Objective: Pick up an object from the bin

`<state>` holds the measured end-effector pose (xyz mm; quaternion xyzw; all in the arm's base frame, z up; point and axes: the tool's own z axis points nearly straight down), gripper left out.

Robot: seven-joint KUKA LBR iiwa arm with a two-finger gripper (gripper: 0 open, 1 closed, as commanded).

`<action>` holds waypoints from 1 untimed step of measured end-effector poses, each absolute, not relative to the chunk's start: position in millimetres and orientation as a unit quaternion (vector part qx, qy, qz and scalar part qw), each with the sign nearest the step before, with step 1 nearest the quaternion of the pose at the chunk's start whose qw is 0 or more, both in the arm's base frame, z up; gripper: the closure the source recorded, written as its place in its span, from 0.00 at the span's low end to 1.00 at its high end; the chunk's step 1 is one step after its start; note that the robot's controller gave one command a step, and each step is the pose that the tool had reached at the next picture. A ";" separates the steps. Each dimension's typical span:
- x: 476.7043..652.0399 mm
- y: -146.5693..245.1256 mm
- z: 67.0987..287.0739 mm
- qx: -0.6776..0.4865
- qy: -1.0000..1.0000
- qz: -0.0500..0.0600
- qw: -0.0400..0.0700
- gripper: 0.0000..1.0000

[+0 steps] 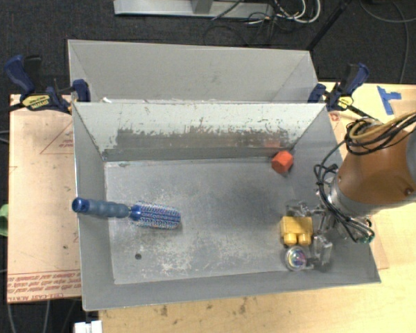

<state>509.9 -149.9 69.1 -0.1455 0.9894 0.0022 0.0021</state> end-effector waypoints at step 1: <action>511.2 -148.0 69.4 -0.147 0.989 0.001 0.002 0.00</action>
Offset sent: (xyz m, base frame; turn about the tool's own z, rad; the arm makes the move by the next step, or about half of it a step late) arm 0.0000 0.0000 0.0000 0.0000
